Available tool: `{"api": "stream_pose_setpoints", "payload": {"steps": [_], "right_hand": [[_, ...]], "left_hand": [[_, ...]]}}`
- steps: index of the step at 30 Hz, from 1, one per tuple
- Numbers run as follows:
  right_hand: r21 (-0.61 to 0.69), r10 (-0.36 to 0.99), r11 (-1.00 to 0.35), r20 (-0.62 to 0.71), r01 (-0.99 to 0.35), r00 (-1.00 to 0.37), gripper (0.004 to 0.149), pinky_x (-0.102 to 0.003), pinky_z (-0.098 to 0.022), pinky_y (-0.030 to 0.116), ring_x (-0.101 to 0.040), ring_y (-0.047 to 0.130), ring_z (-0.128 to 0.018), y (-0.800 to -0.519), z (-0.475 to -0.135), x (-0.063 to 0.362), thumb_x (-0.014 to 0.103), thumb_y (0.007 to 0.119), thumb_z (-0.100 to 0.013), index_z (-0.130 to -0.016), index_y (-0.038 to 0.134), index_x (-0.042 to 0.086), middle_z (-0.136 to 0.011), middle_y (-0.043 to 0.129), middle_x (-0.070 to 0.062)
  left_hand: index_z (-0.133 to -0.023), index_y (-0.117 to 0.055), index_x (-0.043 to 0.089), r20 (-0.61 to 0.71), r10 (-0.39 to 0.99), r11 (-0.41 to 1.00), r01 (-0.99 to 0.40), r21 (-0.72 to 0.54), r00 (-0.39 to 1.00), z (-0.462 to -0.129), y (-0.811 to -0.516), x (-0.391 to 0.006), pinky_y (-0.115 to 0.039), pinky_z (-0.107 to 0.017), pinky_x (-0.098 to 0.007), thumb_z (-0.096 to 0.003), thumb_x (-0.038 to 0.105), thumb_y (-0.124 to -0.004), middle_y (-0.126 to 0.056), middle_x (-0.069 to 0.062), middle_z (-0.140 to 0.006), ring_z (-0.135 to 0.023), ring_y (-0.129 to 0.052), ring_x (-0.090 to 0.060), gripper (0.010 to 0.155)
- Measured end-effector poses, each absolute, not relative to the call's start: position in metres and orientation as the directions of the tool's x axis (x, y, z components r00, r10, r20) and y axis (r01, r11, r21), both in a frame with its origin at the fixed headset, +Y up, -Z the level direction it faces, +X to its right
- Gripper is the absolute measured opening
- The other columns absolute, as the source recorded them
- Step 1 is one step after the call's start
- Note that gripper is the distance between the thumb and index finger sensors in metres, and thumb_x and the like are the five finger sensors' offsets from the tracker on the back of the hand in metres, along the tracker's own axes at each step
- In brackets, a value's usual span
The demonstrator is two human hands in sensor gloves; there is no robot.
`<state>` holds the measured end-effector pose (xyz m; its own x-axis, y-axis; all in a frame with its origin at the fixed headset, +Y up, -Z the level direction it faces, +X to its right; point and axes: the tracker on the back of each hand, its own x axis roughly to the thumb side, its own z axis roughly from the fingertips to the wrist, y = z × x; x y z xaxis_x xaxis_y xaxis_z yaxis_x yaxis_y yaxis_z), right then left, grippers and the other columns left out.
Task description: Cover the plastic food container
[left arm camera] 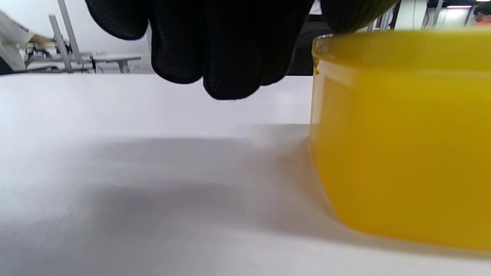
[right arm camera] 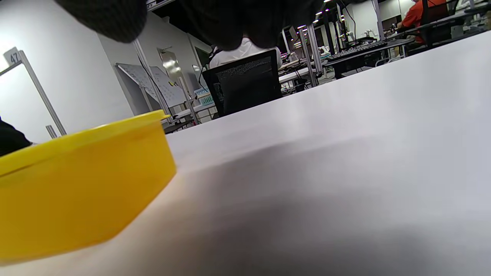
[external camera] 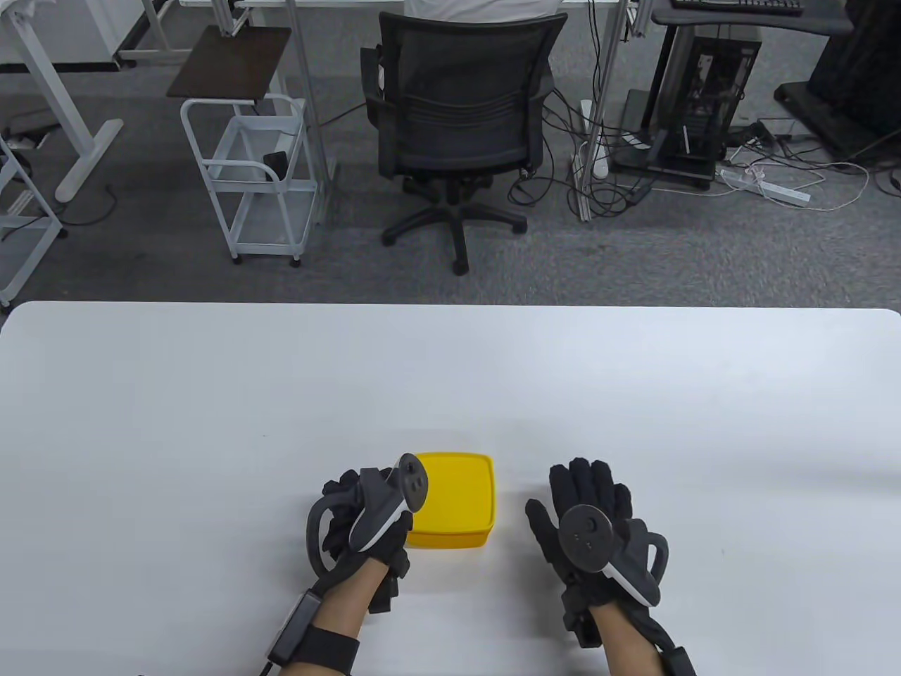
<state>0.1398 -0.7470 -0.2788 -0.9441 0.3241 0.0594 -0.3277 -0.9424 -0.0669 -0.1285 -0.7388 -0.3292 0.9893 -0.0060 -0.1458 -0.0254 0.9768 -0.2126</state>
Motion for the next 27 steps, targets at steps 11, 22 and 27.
{"api": "stream_pose_setpoints", "payload": {"steps": [11, 22, 27], "right_hand": [[0.053, 0.466, -0.879, -0.109, -0.474, -0.878, 0.052, -0.059, -0.07, 0.068, -0.047, 0.08, -0.087, -0.763, -0.292, 0.106, 0.053, 0.069, -0.065, -0.093, 0.081, 0.011, -0.092, 0.088, -0.019], [0.143, 0.565, -0.803, -0.123, -0.578, -0.816, 0.042, -0.056, -0.067, 0.073, -0.043, 0.086, -0.08, -0.767, -0.297, 0.102, 0.044, 0.072, -0.066, -0.087, 0.084, 0.01, -0.084, 0.092, -0.016], [0.151, 0.58, -0.791, -0.12, -0.592, -0.806, 0.042, -0.056, -0.067, 0.072, -0.043, 0.086, -0.08, -0.767, -0.297, 0.101, 0.043, 0.071, -0.066, -0.088, 0.083, 0.009, -0.084, 0.092, -0.016]], "left_hand": [[-0.102, -0.065, 0.013, -0.223, 0.241, 0.845, -0.317, -0.43, 0.945, -0.326, -0.748, -0.14, -0.045, -0.08, -0.068, -0.0625, 0.051, -0.053, -0.083, -0.013, -0.093, -0.099, -0.068, -0.039, 0.056], [-0.095, -0.071, 0.008, -0.225, 0.264, 0.821, -0.341, -0.457, 0.938, -0.328, -0.745, -0.141, -0.044, -0.078, -0.07, -0.0636, 0.04, -0.057, -0.086, -0.013, -0.076, -0.088, -0.074, -0.037, 0.046], [-0.095, -0.07, 0.003, -0.203, 0.271, 0.816, -0.337, -0.469, 0.941, -0.329, -0.745, -0.139, -0.044, -0.077, -0.071, -0.063, 0.035, -0.057, -0.086, -0.015, -0.076, -0.087, -0.074, -0.039, 0.047]]}}
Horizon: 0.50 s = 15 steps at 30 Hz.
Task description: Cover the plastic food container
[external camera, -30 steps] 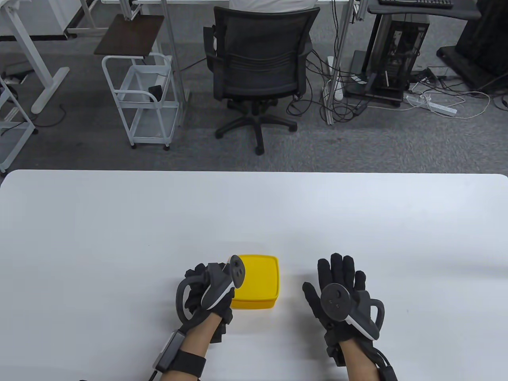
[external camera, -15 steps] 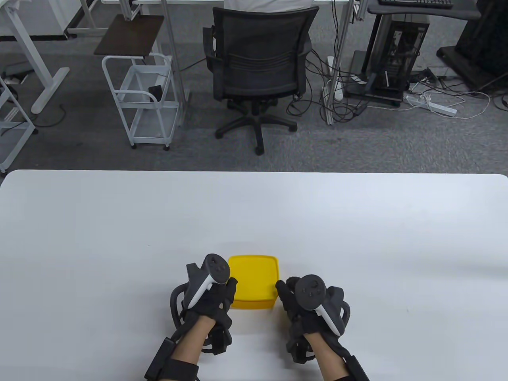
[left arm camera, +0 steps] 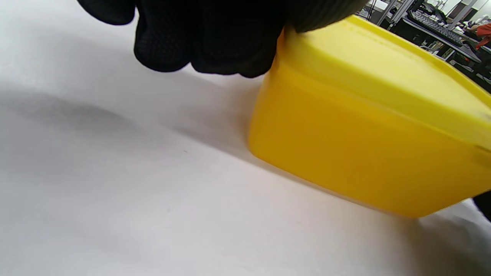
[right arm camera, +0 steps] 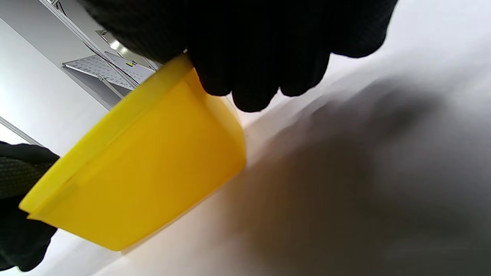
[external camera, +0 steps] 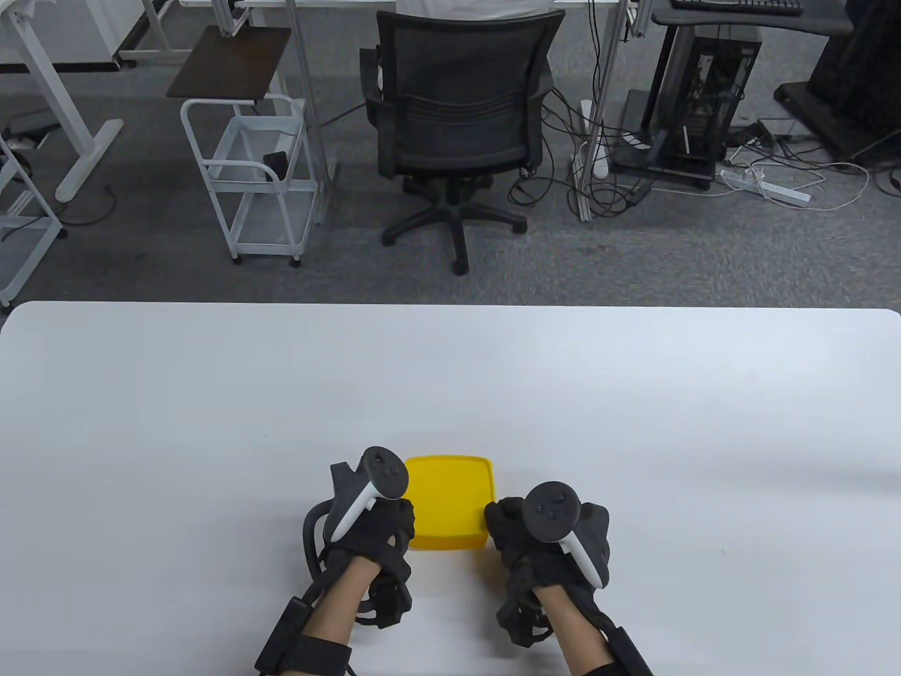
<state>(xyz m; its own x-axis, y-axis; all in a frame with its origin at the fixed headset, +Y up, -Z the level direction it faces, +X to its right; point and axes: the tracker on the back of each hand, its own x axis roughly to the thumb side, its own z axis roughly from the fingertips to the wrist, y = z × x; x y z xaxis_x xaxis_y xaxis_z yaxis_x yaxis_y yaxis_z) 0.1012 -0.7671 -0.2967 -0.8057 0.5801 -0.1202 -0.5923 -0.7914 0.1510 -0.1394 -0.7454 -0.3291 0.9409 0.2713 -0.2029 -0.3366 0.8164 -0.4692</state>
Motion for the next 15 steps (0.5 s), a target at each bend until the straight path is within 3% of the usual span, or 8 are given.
{"api": "stream_pose_setpoints", "payload": {"steps": [6, 9, 11, 15], "right_hand": [[0.159, 0.54, -0.82, -0.1, -0.549, -0.836, 0.042, -0.057, -0.067, 0.072, -0.043, 0.086, -0.079, -0.764, -0.297, 0.095, 0.041, 0.071, -0.066, -0.087, 0.082, 0.006, -0.083, 0.091, -0.017], [0.169, 0.517, -0.836, -0.082, -0.523, -0.852, 0.043, -0.057, -0.067, 0.072, -0.043, 0.085, -0.079, -0.762, -0.296, 0.092, 0.042, 0.071, -0.066, -0.087, 0.081, 0.005, -0.083, 0.091, -0.017], [0.172, 0.48, -0.857, -0.077, -0.486, -0.874, 0.043, -0.057, -0.067, 0.071, -0.044, 0.085, -0.08, -0.76, -0.295, 0.088, 0.04, 0.071, -0.066, -0.087, 0.081, 0.004, -0.084, 0.09, -0.018], [0.185, 0.49, -0.849, -0.072, -0.494, -0.869, 0.043, -0.058, -0.067, 0.071, -0.044, 0.084, -0.081, -0.761, -0.296, 0.089, 0.041, 0.07, -0.067, -0.088, 0.08, 0.005, -0.085, 0.089, -0.018]], "left_hand": [[-0.093, -0.071, 0.004, -0.187, 0.27, 0.837, -0.326, -0.439, 0.944, -0.329, -0.747, -0.14, -0.045, -0.077, -0.071, -0.062, 0.036, -0.056, -0.088, -0.014, -0.074, -0.086, -0.075, -0.039, 0.048], [-0.094, -0.071, 0.004, -0.178, 0.277, 0.828, -0.329, -0.454, 0.944, -0.33, -0.749, -0.14, -0.044, -0.077, -0.071, -0.0621, 0.044, -0.057, -0.087, -0.015, -0.075, -0.087, -0.075, -0.039, 0.053], [-0.093, -0.073, 0.004, -0.163, 0.267, 0.837, -0.312, -0.449, 0.95, -0.332, -0.748, -0.139, -0.045, -0.077, -0.07, -0.0629, 0.036, -0.054, -0.088, -0.014, -0.074, -0.086, -0.076, -0.038, 0.047], [-0.093, -0.07, 0.007, -0.156, 0.269, 0.827, -0.311, -0.468, 0.95, -0.33, -0.751, -0.141, -0.046, -0.078, -0.069, -0.0633, 0.037, -0.051, -0.086, -0.011, -0.075, -0.087, -0.074, -0.036, 0.046]]}}
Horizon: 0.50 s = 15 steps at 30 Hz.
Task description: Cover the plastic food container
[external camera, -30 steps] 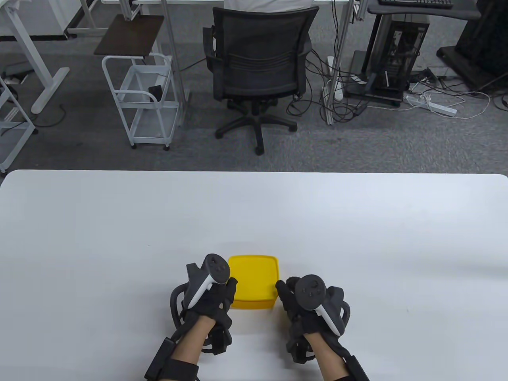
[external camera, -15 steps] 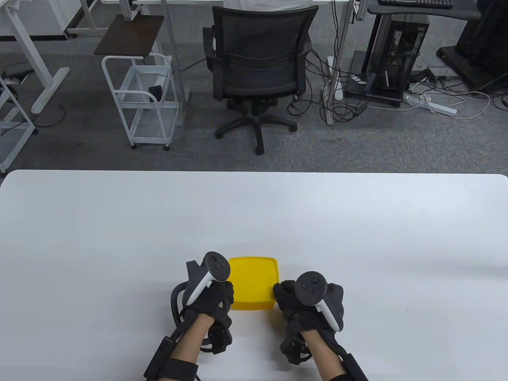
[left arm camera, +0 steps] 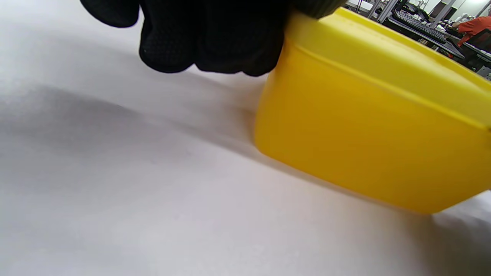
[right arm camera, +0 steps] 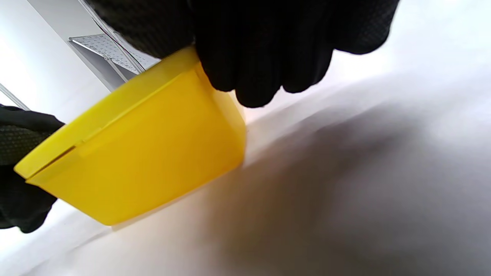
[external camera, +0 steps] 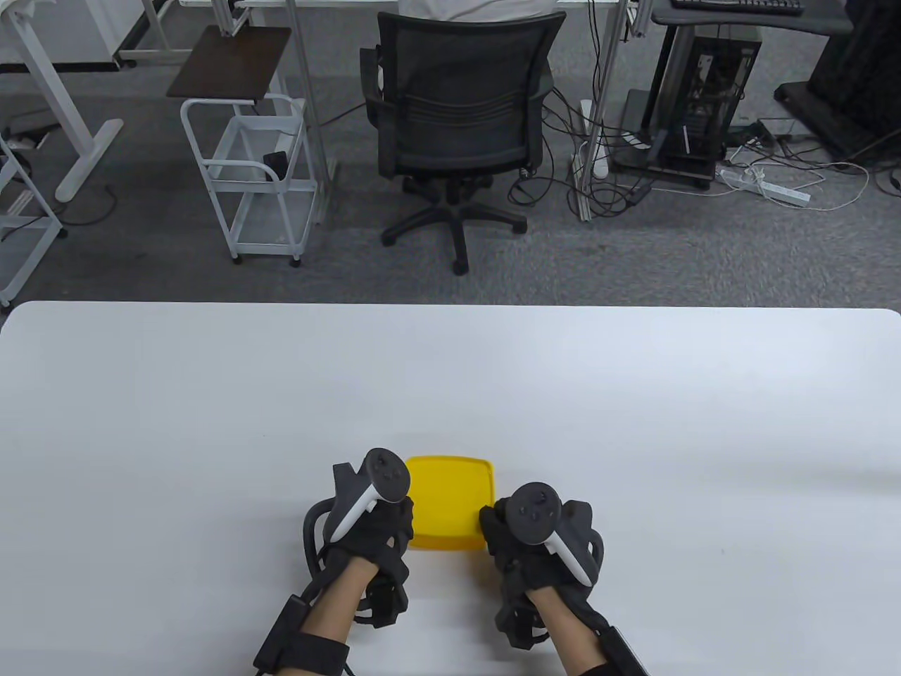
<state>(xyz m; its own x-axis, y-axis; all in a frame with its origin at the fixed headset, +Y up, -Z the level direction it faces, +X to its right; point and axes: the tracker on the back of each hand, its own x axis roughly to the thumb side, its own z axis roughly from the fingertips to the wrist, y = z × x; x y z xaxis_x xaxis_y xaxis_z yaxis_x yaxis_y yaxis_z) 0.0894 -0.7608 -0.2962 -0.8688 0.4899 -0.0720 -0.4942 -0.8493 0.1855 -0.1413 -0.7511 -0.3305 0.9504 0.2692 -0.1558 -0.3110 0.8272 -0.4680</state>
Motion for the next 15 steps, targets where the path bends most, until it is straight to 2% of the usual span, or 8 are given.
{"api": "stream_pose_setpoints", "payload": {"steps": [6, 8, 10, 11, 12, 15], "right_hand": [[0.27, 0.523, -0.807, -0.087, -0.526, -0.848, 0.044, -0.06, -0.069, 0.067, -0.047, 0.079, -0.084, -0.763, -0.3, 0.091, 0.038, 0.068, -0.068, -0.091, 0.076, 0.002, -0.089, 0.085, -0.02], [0.279, 0.516, -0.808, -0.093, -0.52, -0.852, 0.043, -0.06, -0.07, 0.066, -0.048, 0.078, -0.084, -0.763, -0.299, 0.089, 0.036, 0.066, -0.068, -0.092, 0.074, 0.001, -0.09, 0.083, -0.021], [0.282, 0.46, -0.843, -0.067, -0.459, -0.886, 0.043, -0.06, -0.069, 0.066, -0.048, 0.078, -0.084, -0.76, -0.299, 0.085, 0.035, 0.064, -0.069, -0.092, 0.074, 0.001, -0.089, 0.083, -0.021], [0.315, 0.372, -0.874, -0.057, -0.37, -0.926, 0.042, -0.059, -0.07, 0.065, -0.047, 0.076, -0.085, -0.762, -0.297, 0.079, 0.036, 0.062, -0.069, -0.092, 0.072, 0.002, -0.09, 0.082, -0.019], [0.266, 0.323, -0.911, -0.02, -0.316, -0.946, 0.043, -0.059, -0.07, 0.067, -0.046, 0.078, -0.084, -0.76, -0.293, 0.075, 0.036, 0.06, -0.069, -0.091, 0.072, 0.001, -0.089, 0.083, -0.019], [0.232, 0.292, -0.929, -0.015, -0.288, -0.956, 0.043, -0.059, -0.069, 0.067, -0.046, 0.079, -0.083, -0.76, -0.291, 0.071, 0.036, 0.059, -0.069, -0.09, 0.074, 0.001, -0.088, 0.084, -0.019]], "left_hand": [[-0.093, -0.068, 0.007, -0.159, 0.278, 0.783, -0.319, -0.534, 0.947, -0.333, -0.753, -0.141, -0.044, -0.078, -0.07, -0.0629, 0.035, -0.049, -0.085, -0.011, -0.075, -0.088, -0.072, -0.037, 0.046], [-0.093, -0.068, 0.007, -0.135, 0.221, 0.807, -0.259, -0.531, 0.966, -0.332, -0.753, -0.137, -0.044, -0.078, -0.07, -0.0626, 0.035, -0.048, -0.085, -0.01, -0.074, -0.088, -0.072, -0.036, 0.045], [-0.092, -0.068, 0.008, -0.097, 0.148, 0.841, -0.177, -0.512, 0.984, -0.327, -0.756, -0.129, -0.044, -0.079, -0.069, -0.062, 0.034, -0.047, -0.084, -0.01, -0.073, -0.088, -0.072, -0.036, 0.045], [-0.09, -0.065, 0.011, -0.071, 0.061, 0.863, -0.088, -0.498, 0.996, -0.322, -0.759, -0.128, -0.045, -0.079, -0.069, -0.0612, 0.036, -0.042, -0.083, -0.007, -0.072, -0.088, -0.072, -0.034, 0.044], [-0.089, -0.066, 0.01, -0.02, 0.02, 0.926, -0.026, -0.377, 1.0, -0.317, -0.758, -0.122, -0.045, -0.078, -0.069, -0.0616, 0.036, -0.042, -0.083, -0.007, -0.07, -0.086, -0.074, -0.035, 0.045], [-0.089, -0.067, 0.01, -0.024, -0.049, 0.924, 0.036, -0.381, 0.999, -0.316, -0.757, -0.116, -0.047, -0.078, -0.069, -0.0617, 0.036, -0.041, -0.084, -0.006, -0.069, -0.085, -0.075, -0.034, 0.046]]}}
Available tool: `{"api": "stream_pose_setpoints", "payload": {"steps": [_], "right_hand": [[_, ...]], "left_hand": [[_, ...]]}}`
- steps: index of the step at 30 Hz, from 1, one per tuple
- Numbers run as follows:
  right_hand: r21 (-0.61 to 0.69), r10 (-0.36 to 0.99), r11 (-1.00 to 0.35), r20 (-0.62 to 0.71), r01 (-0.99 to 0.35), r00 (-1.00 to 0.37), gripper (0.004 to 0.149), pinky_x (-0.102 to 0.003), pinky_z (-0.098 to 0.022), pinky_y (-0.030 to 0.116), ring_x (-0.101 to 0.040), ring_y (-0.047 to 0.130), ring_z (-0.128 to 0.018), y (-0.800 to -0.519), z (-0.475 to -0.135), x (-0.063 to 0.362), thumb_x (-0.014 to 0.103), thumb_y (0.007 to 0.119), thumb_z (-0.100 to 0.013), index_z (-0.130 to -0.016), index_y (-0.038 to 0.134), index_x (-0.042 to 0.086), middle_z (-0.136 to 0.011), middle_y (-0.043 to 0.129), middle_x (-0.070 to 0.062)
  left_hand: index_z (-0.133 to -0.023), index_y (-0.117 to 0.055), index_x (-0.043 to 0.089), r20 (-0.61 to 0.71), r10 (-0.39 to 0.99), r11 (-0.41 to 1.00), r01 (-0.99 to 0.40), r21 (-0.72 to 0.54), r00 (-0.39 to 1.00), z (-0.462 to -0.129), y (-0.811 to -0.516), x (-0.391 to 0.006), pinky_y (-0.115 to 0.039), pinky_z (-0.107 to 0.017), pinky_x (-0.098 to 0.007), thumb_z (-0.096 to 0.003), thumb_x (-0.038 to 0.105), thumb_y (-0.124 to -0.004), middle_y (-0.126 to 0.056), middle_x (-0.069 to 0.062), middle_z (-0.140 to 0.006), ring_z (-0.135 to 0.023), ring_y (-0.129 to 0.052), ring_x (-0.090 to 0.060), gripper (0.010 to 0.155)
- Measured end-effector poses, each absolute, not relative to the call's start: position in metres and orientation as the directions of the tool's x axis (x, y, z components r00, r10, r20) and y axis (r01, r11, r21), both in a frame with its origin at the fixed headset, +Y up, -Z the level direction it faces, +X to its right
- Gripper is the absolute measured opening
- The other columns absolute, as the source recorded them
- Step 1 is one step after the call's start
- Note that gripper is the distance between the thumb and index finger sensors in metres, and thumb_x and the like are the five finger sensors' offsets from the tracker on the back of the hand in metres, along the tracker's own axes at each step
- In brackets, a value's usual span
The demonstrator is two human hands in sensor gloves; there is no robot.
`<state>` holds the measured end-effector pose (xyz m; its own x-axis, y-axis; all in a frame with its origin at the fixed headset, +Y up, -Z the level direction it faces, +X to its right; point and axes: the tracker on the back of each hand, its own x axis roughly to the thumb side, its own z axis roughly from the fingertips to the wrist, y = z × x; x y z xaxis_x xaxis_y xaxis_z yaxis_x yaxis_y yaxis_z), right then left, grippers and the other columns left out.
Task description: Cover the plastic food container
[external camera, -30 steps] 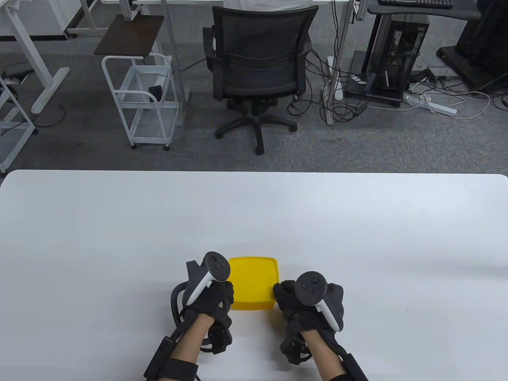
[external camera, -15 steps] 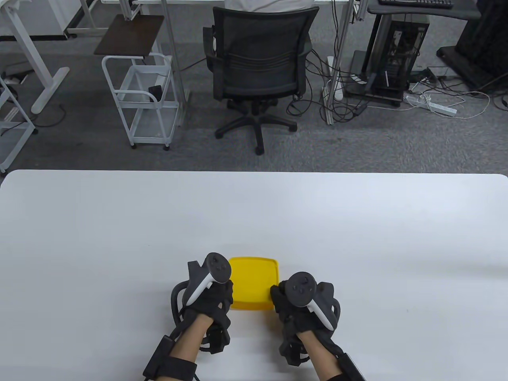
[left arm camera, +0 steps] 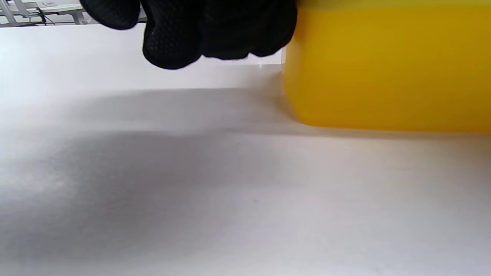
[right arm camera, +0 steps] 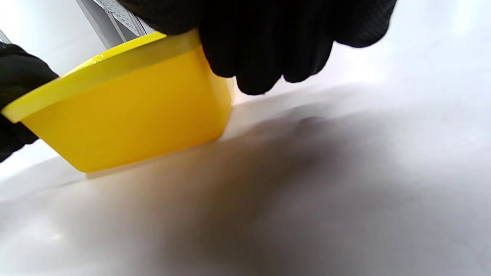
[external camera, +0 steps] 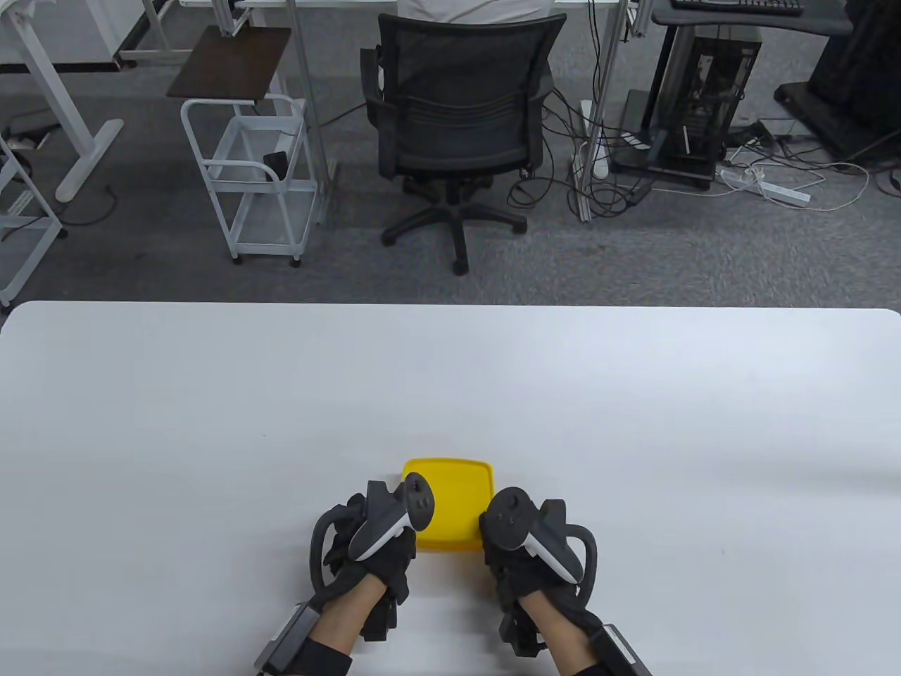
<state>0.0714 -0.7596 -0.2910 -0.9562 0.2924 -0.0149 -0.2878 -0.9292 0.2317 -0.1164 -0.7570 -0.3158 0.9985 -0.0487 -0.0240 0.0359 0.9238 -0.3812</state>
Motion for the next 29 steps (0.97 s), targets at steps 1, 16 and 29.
{"api": "stream_pose_setpoints", "payload": {"steps": [1, 16, 29], "right_hand": [[0.221, 0.273, -0.938, -0.01, -0.269, -0.962, 0.043, -0.059, -0.069, 0.067, -0.046, 0.079, -0.083, -0.759, -0.29, 0.07, 0.036, 0.06, -0.069, -0.09, 0.075, 0.001, -0.088, 0.085, -0.019], [-0.104, 0.096, -0.988, 0.157, -0.113, -0.983, 0.067, -0.068, -0.081, 0.042, -0.048, 0.039, -0.11, -0.742, -0.273, 0.125, 0.053, 0.058, -0.064, -0.115, 0.048, 0.011, -0.119, 0.05, -0.023], [0.11, 0.064, -0.993, 0.127, -0.05, -0.99, 0.077, -0.073, -0.076, 0.013, -0.048, 0.0, -0.105, -0.764, -0.285, 0.14, 0.06, 0.048, -0.064, -0.119, 0.019, 0.014, -0.121, 0.011, -0.026]], "left_hand": [[-0.089, -0.067, 0.01, -0.024, -0.053, 0.923, 0.04, -0.382, 0.998, -0.316, -0.757, -0.116, -0.047, -0.078, -0.068, -0.0618, 0.036, -0.041, -0.084, -0.006, -0.07, -0.086, -0.075, -0.034, 0.046], [-0.12, -0.022, 0.023, 0.176, 0.229, 0.963, -0.196, -0.187, 0.957, -0.28, -0.711, -0.199, -0.014, -0.082, -0.072, -0.0578, 0.059, -0.048, -0.009, -0.015, -0.131, -0.119, -0.003, -0.048, 0.076], [-0.115, 0.001, 0.022, 0.179, 0.048, 0.922, 0.025, -0.386, 0.983, -0.291, -0.748, -0.208, 0.0, -0.073, -0.075, -0.0542, 0.069, -0.042, 0.021, -0.018, -0.118, -0.102, 0.023, -0.05, 0.088]]}}
